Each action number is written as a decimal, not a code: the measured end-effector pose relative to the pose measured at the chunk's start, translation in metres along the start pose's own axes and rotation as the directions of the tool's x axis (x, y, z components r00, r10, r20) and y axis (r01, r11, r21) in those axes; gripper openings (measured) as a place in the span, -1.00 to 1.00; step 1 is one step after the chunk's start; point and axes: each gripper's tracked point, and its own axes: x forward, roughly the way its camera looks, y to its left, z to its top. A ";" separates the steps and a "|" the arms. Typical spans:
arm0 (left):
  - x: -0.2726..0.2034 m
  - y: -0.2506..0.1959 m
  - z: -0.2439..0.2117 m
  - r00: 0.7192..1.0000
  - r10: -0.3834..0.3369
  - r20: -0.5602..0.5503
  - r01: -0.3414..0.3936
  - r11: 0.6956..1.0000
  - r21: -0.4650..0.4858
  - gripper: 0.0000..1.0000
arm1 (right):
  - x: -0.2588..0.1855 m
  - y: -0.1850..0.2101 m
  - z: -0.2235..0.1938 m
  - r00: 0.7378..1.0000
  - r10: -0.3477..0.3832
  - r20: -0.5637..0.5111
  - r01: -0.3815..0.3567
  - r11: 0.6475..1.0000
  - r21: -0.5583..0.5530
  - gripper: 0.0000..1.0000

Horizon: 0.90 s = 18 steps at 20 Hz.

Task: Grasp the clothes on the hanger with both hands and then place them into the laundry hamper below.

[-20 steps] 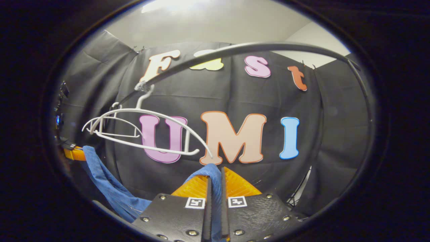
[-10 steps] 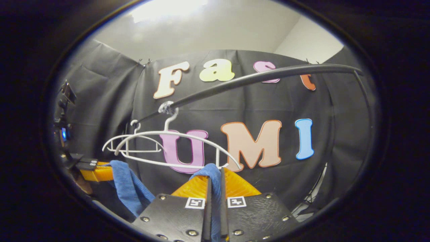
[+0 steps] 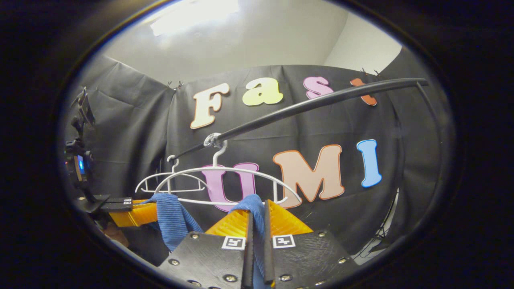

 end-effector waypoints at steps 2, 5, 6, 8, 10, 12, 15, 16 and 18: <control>-0.001 0.002 -0.009 0.999 0.029 -0.017 -0.029 0.999 0.013 -0.93 | -0.002 0.011 -0.007 1.000 -0.003 -0.005 0.003 1.000 -0.006 -0.79; 0.004 -0.009 -0.015 0.999 0.022 -0.024 -0.022 1.000 -0.009 -0.94 | -0.002 0.019 -0.019 1.000 -0.001 -0.027 0.000 1.000 -0.021 -0.79; 0.003 -0.011 -0.017 0.999 0.015 -0.029 -0.015 1.000 -0.019 -0.94 | -0.002 0.021 -0.023 0.999 0.004 -0.033 -0.005 1.000 -0.011 -0.79; 0.007 -0.016 -0.015 1.000 0.013 -0.017 -0.014 1.000 -0.025 -0.94 | -0.001 0.025 -0.025 0.999 0.019 -0.035 -0.019 1.000 0.007 -0.79; 0.014 -0.014 -0.017 0.999 0.033 -0.002 -0.033 0.999 -0.008 -0.93 | 0.001 0.024 -0.028 0.999 0.020 -0.034 -0.020 1.000 0.012 -0.79; 0.019 -0.014 -0.022 0.999 0.040 0.003 -0.040 0.999 -0.018 -0.94 | 0.006 0.021 -0.032 0.999 0.021 -0.038 -0.020 1.000 0.013 -0.79; 0.032 -0.013 -0.031 0.999 0.032 0.006 -0.031 0.998 -0.053 -0.94 | 0.016 0.020 -0.040 0.998 0.042 -0.038 -0.041 0.998 0.037 -0.79; 0.035 -0.012 -0.036 0.999 0.033 0.001 -0.033 0.998 -0.056 -0.94 | 0.019 0.018 -0.046 0.998 0.042 -0.041 -0.040 0.998 0.047 -0.79; 0.038 -0.009 -0.047 0.999 0.038 -0.006 -0.038 0.998 -0.050 -0.93 | 0.024 0.015 -0.056 0.998 0.046 -0.051 -0.043 0.997 0.057 -0.79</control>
